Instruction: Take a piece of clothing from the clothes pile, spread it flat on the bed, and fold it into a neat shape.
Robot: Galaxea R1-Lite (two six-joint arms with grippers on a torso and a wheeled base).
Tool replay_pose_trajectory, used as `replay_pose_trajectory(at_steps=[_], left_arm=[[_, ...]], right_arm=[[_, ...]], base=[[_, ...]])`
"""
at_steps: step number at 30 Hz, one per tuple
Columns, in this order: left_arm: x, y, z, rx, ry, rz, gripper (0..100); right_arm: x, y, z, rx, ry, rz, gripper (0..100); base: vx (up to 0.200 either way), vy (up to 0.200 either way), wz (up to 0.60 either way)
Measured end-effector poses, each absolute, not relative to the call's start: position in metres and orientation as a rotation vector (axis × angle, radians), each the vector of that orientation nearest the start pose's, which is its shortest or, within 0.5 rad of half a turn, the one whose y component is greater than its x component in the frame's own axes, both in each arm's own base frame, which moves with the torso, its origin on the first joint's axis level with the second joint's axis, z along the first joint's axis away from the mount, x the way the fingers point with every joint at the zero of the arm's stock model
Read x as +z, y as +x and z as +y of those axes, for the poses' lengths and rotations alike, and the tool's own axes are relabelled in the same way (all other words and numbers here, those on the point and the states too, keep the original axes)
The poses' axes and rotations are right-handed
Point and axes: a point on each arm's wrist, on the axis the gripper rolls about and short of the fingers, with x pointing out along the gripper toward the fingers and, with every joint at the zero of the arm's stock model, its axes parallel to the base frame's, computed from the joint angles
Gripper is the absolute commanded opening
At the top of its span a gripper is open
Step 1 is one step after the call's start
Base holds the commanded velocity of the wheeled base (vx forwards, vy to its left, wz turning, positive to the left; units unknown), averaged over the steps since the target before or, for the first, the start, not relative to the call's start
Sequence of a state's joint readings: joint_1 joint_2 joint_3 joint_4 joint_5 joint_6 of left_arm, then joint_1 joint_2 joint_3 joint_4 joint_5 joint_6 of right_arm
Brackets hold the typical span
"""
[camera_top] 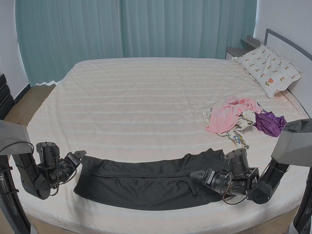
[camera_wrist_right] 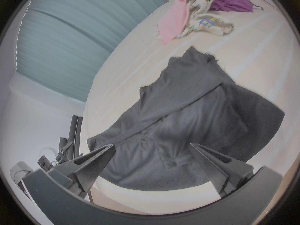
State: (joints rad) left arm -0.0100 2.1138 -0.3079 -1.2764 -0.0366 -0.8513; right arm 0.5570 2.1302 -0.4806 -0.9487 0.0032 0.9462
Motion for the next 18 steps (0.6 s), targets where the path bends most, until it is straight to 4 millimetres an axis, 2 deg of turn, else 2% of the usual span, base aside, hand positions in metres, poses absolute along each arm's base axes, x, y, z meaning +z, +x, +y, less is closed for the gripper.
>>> replay_pose_trajectory(at_steps=[6,15,16,18], left_arm=[[0.020,0.302,0.003,0.181,-0.794,0.493,100],[-0.009,0.322,0.002,0.200,-0.750,0.611,100],[-0.012,0.323,0.002,0.200,-0.751,0.615,0],[-0.016,0.325,0.001,0.200,-0.752,0.624,0]], right_arm=[[0.012,0.260,0.143,0.124,0.721,0.843,100],[0.008,0.264,0.131,0.084,0.740,0.848,100],[0.007,0.265,0.131,0.081,0.741,0.848,100],[0.007,0.265,0.130,0.078,0.742,0.849,100]], base=[[0.000,0.000,0.00],[0.000,0.000,0.00],[0.000,0.000,0.00],[0.000,0.000,0.00]])
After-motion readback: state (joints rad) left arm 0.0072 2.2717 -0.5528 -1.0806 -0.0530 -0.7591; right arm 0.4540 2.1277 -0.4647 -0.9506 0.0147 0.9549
